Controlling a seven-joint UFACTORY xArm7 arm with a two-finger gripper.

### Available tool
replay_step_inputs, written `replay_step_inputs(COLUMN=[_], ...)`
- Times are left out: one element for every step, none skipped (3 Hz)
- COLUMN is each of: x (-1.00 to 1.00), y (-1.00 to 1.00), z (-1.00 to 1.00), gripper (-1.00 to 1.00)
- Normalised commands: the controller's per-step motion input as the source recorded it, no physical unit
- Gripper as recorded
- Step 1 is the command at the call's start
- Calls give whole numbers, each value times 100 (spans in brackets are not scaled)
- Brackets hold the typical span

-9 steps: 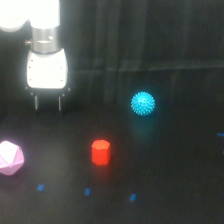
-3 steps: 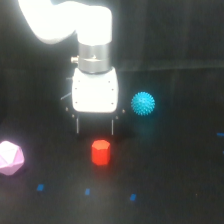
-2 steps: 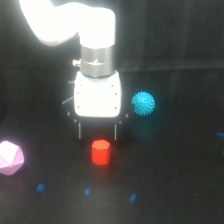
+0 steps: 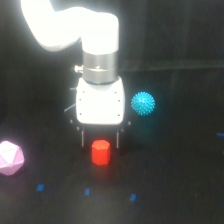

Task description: Pick up the red object from the table

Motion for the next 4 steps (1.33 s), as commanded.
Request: replay_step_inputs(x=[27, 57, 77, 3], y=[17, 10, -6, -83], z=[-30, 6, 83, 92], gripper=[-95, -99, -100, 31])
